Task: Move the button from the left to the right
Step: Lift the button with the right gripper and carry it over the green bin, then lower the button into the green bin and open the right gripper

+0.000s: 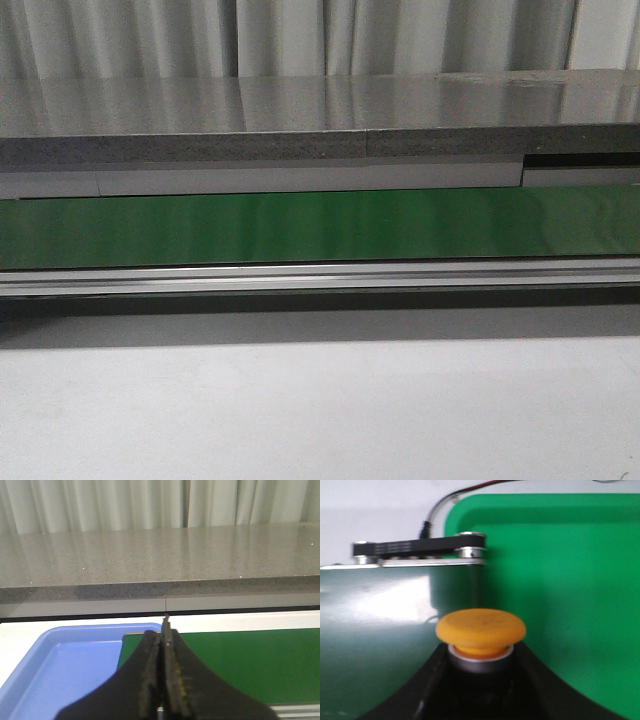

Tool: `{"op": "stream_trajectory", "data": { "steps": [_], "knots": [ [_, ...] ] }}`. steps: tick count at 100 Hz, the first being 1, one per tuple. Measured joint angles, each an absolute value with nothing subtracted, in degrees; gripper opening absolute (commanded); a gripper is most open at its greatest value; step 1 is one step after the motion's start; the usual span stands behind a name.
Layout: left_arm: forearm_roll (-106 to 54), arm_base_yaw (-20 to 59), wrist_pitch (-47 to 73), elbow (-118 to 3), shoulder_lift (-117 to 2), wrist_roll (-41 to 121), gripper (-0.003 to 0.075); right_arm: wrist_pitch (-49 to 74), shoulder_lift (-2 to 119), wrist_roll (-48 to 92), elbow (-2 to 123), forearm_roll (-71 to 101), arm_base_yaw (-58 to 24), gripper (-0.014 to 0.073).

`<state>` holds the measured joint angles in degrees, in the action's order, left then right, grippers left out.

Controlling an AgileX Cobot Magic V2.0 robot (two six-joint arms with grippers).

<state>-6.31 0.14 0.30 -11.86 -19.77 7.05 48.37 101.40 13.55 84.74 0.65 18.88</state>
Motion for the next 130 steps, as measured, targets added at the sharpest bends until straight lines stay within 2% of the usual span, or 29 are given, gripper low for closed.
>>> {"op": "stream_trajectory", "data": {
  "steps": [23,81,90,103,109,130],
  "knots": [
    [-6.31,0.14,0.3,-11.86,-19.77,7.05,-0.0021,46.44,105.5,13.93,84.74,0.0,23.66,0.0204],
    [-6.31,0.14,0.3,-11.86,-19.77,7.05,-0.0021,45.5,112.98,14.4,84.87,2.11,23.79,0.0212],
    [-6.31,0.14,0.3,-11.86,-19.77,7.05,-0.002,45.38,112.98,14.4,84.87,3.23,23.79,0.0274],
    [-6.31,0.14,0.3,-11.86,-19.77,7.05,-0.002,45.38,112.98,14.4,84.87,3.79,23.79,0.0451],
    [-6.31,0.14,0.3,-11.86,-19.77,7.05,-0.002,45.38,112.98,14.4,84.96,3.79,23.79,0.0496],
    [-6.31,0.14,0.3,-11.86,-19.77,7.05,-0.002,45.17,112.98,14.4,84.96,3.65,23.92,0.0512]
  ]
}}
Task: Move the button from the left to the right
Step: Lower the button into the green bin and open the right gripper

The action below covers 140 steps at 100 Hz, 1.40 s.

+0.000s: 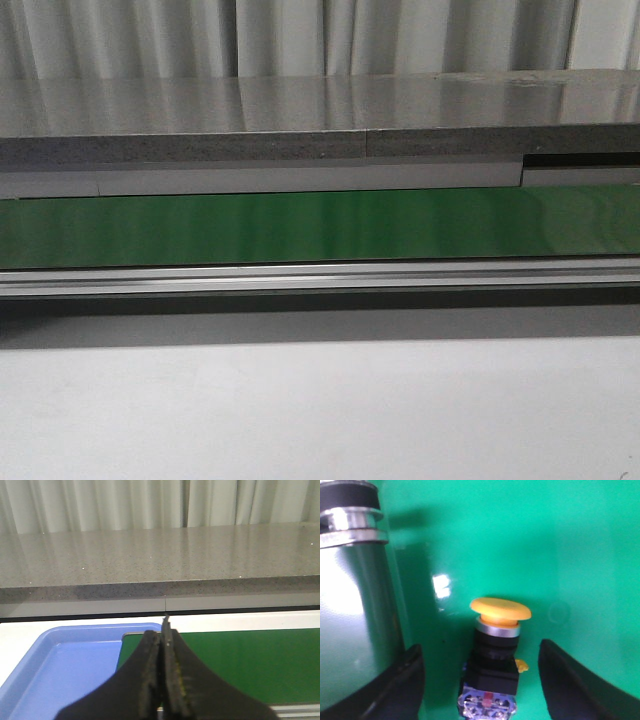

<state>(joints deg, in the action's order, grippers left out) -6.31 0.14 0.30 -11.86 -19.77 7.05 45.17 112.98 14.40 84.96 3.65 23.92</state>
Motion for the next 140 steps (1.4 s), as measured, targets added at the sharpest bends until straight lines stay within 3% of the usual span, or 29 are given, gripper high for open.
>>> {"op": "stream_trajectory", "data": {
  "steps": [36,86,107,140],
  "knots": [
    [-6.31,0.14,0.3,-11.86,-19.77,7.05,-0.0021,43.37,108.77,14.18,84.96,6.8,23.32,0.0512],
    [-6.31,0.14,0.3,-11.86,-19.77,7.05,-0.0021,35.68,89.56,14.11,83.64,10.83,10.92,0.0512],
    [-6.31,0.14,0.3,-11.86,-19.77,7.05,-0.0021,26.9,77.69,14.11,72.46,12.33,5.56,0.0512],
    [-6.31,0.14,0.3,-11.86,-19.77,7.05,-0.0021,7.56,52.71,14.11,43.65,13.37,1.7,0.0512]
  ]
}}
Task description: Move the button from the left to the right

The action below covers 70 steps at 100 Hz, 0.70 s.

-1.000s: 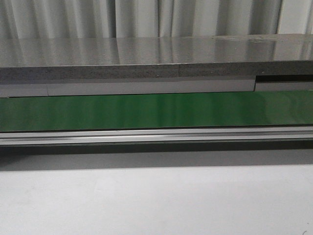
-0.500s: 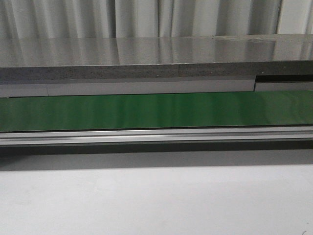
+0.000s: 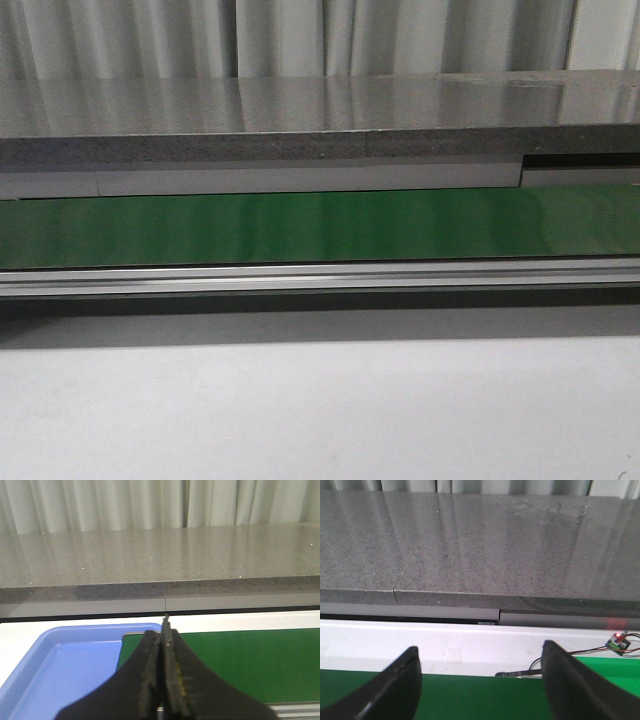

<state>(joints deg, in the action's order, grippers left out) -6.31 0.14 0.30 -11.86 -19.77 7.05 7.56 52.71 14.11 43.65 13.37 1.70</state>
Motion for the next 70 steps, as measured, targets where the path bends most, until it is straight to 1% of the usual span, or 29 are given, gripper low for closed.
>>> {"op": "stream_trajectory", "data": {
  "steps": [21,39,53,70],
  "knots": [
    [-6.31,0.14,0.3,-11.86,-19.77,7.05,-0.0021,3.07,36.32,14.11,28.46,13.61,1.55,0.0512],
    [-6.31,0.14,0.3,-11.86,-19.77,7.05,-0.0021,3.28,23.65,14.11,20.27,14.22,1.55,0.0512],
    [-6.31,0.14,0.3,-11.86,-19.77,7.05,-0.0021,4.9,16.93,14.11,16.36,14.21,1.55,0.0512],
    [-6.31,0.14,0.3,-11.86,-19.77,7.05,-0.002,5.68,14.41,14.11,15.5,14.21,1.55,0.0508]
  ]
}}
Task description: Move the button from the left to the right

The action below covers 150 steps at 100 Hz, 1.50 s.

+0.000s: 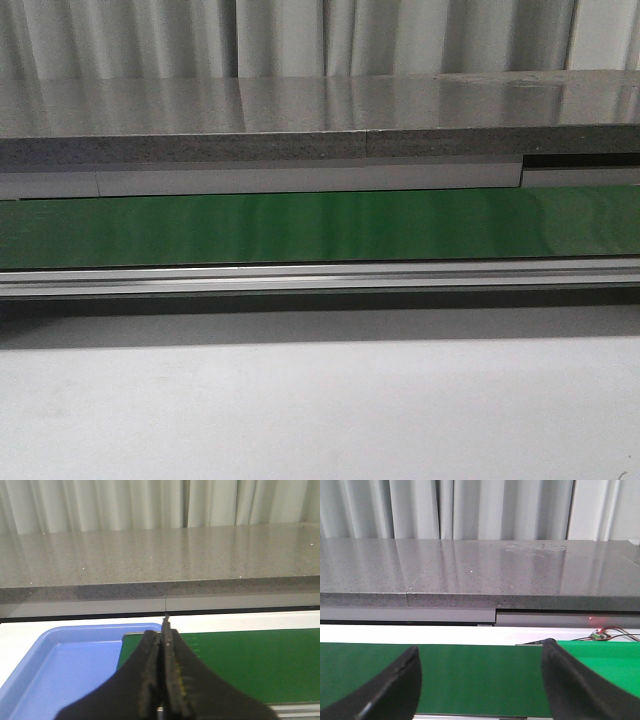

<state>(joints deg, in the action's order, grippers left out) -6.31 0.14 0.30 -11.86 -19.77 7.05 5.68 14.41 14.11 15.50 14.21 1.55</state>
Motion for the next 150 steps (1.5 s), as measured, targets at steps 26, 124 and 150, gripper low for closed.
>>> {"op": "stream_trajectory", "data": {
  "steps": [26,124,150],
  "knots": [
    [-6.31,0.14,0.3,-11.86,-19.77,7.05,-0.0021,7.37,14.32,14.11,15.5,14.24,1.55,0.0298],
    [-6.31,0.14,0.3,-11.86,-19.77,7.05,-0.002,7.7,14.32,14.06,15.5,14.33,1.55,-0.0067],
    [-6.31,0.14,0.3,-11.86,-19.77,7.05,-0.0021,7.7,14.32,14.06,15.38,14.2,1.55,-0.0067]
  ]
}}
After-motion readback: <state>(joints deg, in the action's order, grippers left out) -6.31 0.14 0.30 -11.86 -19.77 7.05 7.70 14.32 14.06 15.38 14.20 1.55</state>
